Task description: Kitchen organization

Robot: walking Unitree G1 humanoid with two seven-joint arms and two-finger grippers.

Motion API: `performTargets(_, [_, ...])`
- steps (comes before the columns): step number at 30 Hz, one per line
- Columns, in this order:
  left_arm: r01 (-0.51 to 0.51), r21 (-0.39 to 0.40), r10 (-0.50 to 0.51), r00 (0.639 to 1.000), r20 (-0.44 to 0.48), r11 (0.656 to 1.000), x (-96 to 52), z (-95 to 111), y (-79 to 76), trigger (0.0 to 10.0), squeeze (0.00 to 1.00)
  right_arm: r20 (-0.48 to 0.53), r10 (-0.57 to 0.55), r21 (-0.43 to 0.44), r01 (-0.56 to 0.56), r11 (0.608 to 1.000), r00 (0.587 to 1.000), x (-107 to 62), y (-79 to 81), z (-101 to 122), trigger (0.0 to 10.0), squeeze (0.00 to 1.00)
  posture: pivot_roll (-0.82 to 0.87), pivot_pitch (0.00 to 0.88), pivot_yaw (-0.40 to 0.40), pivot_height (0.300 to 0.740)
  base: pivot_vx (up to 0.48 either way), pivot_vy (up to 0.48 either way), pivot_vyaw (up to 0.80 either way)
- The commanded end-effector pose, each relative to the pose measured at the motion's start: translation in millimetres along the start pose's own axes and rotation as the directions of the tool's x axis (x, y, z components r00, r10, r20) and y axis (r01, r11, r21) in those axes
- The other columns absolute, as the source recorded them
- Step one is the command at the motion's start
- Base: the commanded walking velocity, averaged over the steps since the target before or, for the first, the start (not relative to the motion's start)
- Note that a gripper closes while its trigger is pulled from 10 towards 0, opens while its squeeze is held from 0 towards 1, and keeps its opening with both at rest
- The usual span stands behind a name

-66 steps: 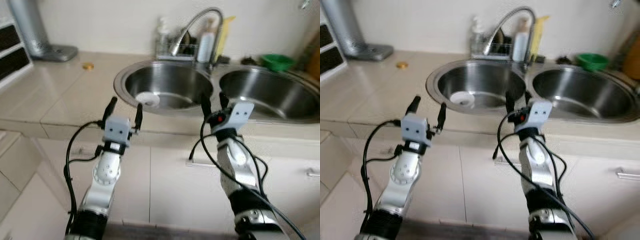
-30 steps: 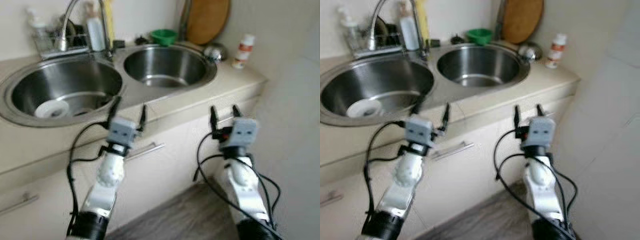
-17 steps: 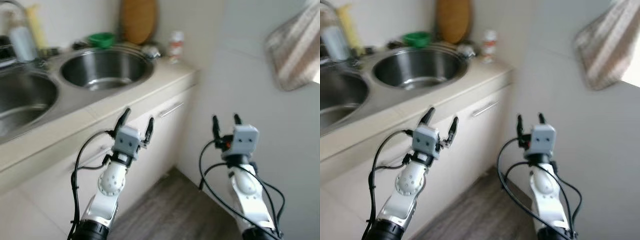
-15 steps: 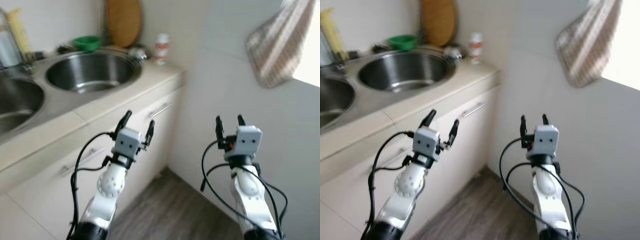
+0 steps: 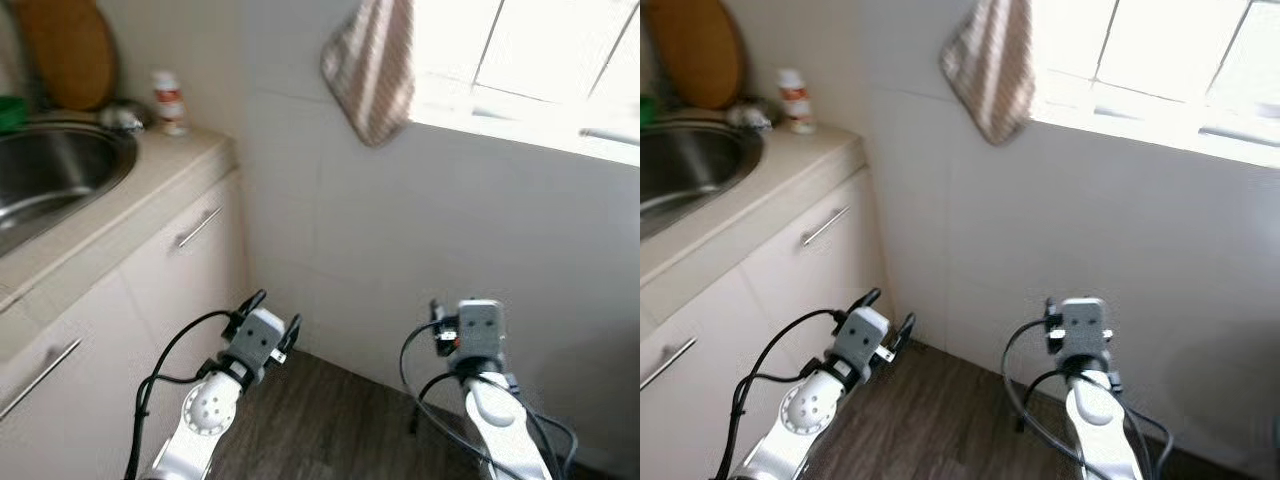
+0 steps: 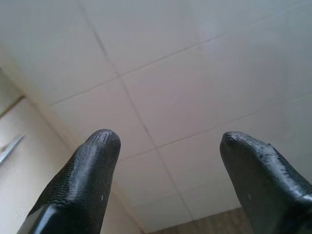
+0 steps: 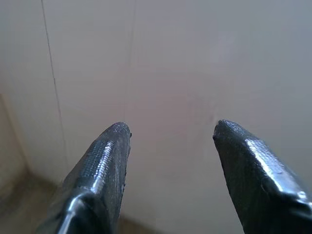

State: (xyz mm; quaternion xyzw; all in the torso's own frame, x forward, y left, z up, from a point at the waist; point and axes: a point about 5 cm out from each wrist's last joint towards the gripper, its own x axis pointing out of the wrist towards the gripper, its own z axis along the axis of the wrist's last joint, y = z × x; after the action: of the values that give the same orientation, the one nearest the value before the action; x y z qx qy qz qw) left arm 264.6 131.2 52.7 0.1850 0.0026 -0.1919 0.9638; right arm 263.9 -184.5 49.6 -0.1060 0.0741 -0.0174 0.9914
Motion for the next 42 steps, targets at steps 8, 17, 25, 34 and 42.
performTargets(8, [0.005,-0.015,-0.008,0.983,-0.185,1.000,-9.2,-27.1,-7.6,10.0,0.00,-0.111,0.168,-0.140,-0.183,0.973,0.979,-11.6,19.5,-26.6,10.0,0.00,0.03,0.000,-0.005,0.740,0.000,0.000,-0.80])
performTargets(17, [0.054,-0.002,-0.054,0.976,-0.212,0.999,-8.0,-32.4,-12.8,10.0,0.00,-0.111,0.181,-0.153,-0.197,0.968,0.977,-8.5,22.0,-25.9,10.0,0.00,0.03,0.000,-0.003,0.740,0.000,0.000,-0.80])
performTargets(25, [0.062,-0.006,-0.062,0.974,-0.218,0.998,-7.4,-33.2,-14.7,10.0,0.00,-0.100,0.195,-0.164,-0.209,0.964,0.976,-8.2,23.1,-25.1,10.0,0.00,0.03,0.000,-0.001,0.740,0.000,0.000,-0.80])
performTargets(34, [0.062,-0.009,-0.063,0.974,-0.217,0.998,-7.2,-33.4,-15.9,10.0,0.00,0.095,0.196,-0.289,-0.161,0.944,0.976,-9.4,24.8,-2.2,10.0,0.00,0.03,0.000,-0.004,0.740,0.000,0.000,-0.62])
performTargets(42, [0.062,-0.007,-0.062,0.975,-0.215,0.998,-6.1,-32.9,-15.9,10.0,0.00,0.065,0.191,-0.294,-0.164,0.941,0.979,-7.7,24.3,-7.1,10.0,0.00,0.03,0.000,-0.007,0.740,0.000,0.000,0.00])
